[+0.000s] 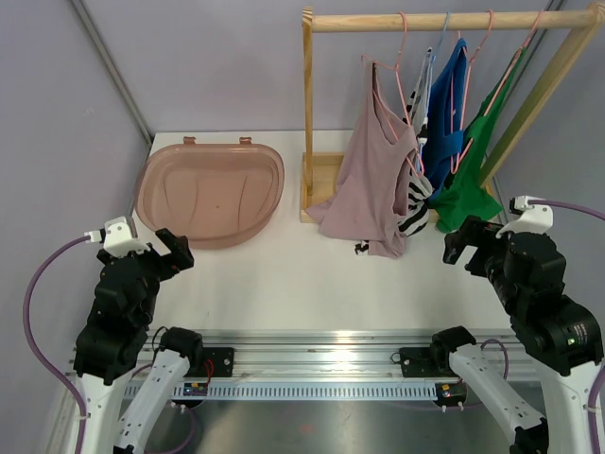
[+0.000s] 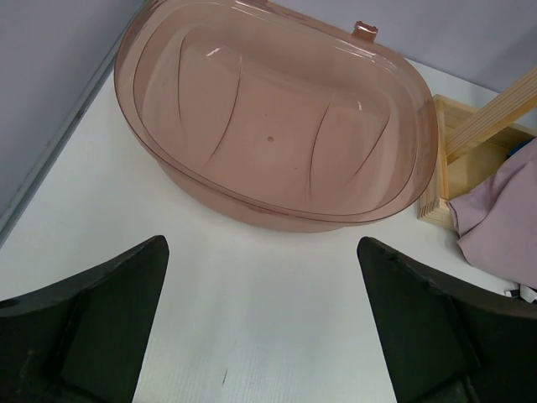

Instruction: Remove the tank top from the hanger

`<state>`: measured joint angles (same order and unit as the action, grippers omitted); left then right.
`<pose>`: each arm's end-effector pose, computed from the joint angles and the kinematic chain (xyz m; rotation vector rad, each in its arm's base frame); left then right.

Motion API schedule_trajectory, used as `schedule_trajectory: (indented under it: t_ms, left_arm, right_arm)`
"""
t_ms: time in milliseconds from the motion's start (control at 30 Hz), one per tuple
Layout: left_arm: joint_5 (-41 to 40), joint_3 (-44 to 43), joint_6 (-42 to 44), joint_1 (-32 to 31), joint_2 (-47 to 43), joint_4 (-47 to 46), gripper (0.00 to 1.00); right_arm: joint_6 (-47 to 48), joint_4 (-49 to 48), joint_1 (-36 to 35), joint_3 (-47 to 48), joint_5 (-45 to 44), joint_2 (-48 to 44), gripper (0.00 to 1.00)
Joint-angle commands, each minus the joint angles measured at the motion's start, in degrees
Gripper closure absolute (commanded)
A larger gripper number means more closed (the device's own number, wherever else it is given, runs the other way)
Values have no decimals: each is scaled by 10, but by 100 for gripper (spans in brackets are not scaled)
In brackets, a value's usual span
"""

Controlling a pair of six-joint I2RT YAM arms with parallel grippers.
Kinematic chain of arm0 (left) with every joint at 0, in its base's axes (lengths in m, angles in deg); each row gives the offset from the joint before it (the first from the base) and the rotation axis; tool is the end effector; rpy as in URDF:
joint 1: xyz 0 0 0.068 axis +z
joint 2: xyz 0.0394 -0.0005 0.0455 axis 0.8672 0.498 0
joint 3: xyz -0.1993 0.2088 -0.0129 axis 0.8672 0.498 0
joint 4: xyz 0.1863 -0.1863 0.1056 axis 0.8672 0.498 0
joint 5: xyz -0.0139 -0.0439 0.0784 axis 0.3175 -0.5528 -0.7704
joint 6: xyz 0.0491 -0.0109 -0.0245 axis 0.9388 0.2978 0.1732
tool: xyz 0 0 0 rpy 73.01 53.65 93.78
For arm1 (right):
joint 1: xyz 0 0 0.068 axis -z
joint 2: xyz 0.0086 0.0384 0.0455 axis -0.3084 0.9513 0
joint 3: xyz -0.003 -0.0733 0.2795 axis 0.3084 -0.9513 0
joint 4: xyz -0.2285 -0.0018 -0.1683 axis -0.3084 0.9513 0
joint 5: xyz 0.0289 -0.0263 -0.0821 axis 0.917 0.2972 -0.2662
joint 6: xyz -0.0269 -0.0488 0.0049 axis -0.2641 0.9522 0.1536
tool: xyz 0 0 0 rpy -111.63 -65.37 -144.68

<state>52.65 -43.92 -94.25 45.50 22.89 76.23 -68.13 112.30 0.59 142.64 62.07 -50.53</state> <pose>0.0637 -0.0020 0.3710 -0.3546 1.7895 -0.0864 0.0634 0.0066 0.4391 0.1994 1.9658 0.0612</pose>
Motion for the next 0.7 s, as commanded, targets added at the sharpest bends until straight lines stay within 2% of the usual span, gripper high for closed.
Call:
schedule_trajectory:
  t_ms: [0,133,233,367,433,467,500,667]
  left_arm:
    - [-14,-1,-6,-2,0,-28,1]
    - [-14,-1,-7,-2,1,-30,1]
    - [-13,-1,-7,-2,1,-31,1]
    - [0,2,-5,-2,8,-33,1]
    - [3,3,-4,-2,13,-34,1]
    - [8,4,-4,-2,14,-37,1]
    - [13,4,-3,-2,15,-38,1]
    - [28,6,-1,-2,29,-41,1]
  right_arm:
    - [22,-45,-5,15,41,-3,1]
    - [23,-108,-5,11,97,-12,0]
    - [30,-130,-4,48,120,25,1]
    - [42,-145,-5,127,147,129,1]
    - [48,-144,-4,187,166,170,4]
    - [50,-148,-4,207,169,207,12]
    - [58,-157,-5,224,171,223,16]
    - [82,-176,-5,338,185,343,24]
